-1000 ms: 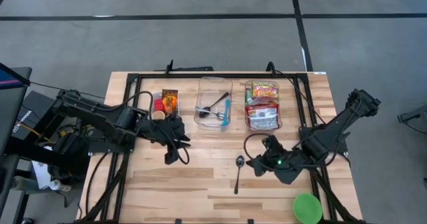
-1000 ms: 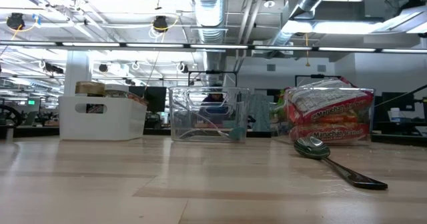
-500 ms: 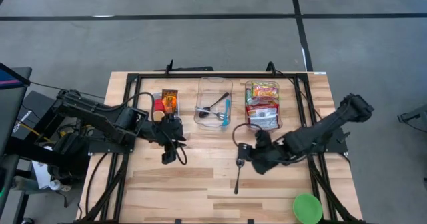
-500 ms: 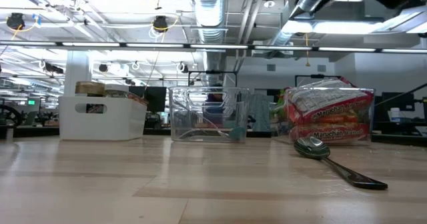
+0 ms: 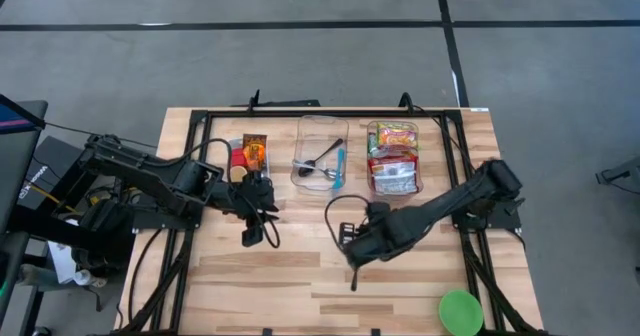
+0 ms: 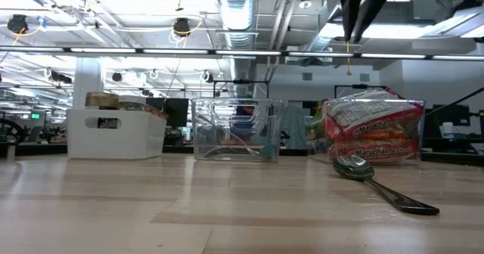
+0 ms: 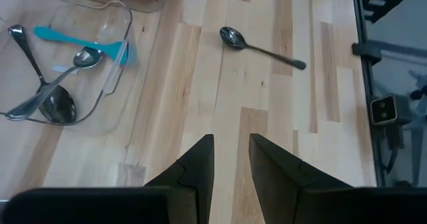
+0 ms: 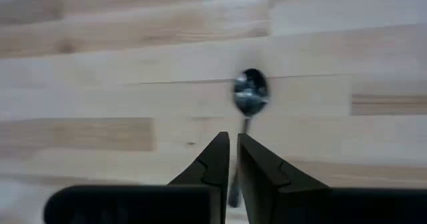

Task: Pick & Place Food Item
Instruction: Put the black spoon into the left transparent bin

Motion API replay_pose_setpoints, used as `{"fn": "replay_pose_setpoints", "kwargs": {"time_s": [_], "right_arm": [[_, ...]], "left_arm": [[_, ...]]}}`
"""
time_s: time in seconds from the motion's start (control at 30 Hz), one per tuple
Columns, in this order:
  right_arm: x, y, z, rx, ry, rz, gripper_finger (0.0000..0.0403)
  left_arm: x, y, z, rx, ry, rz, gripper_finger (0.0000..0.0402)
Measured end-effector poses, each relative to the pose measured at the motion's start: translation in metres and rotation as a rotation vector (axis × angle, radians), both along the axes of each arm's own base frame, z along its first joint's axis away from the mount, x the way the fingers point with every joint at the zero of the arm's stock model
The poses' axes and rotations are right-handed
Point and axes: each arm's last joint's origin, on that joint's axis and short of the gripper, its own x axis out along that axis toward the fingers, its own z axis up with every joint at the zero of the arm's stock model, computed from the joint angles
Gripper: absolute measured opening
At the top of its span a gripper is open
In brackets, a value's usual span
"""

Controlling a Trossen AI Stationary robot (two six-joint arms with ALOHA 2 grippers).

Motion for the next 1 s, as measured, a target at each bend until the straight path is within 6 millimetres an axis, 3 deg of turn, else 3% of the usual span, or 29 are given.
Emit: {"fn": "replay_pose_setpoints", "kwargs": {"time_s": [0.33,0.5,0.87,1.0], "right_arm": [[0.025,0.023,-0.058,0.072,0.227,0.019,0.0002],[0.036,0.030,-0.079,0.113,0.225,0.026,0.0006],[0.040,0.032,-0.084,0.132,0.187,-0.016,0.0061],[0.036,0.035,-0.095,0.125,0.185,-0.014,0.0083]], "left_arm": [[-0.009,0.003,-0.007,0.049,0.119,-0.011,0.0090],[-0.011,0.004,-0.008,0.056,0.142,-0.011,0.0090],[-0.011,0.003,-0.009,0.048,0.147,-0.017,0.0090],[-0.011,0.003,-0.009,0.047,0.147,-0.018,0.0090]]}}
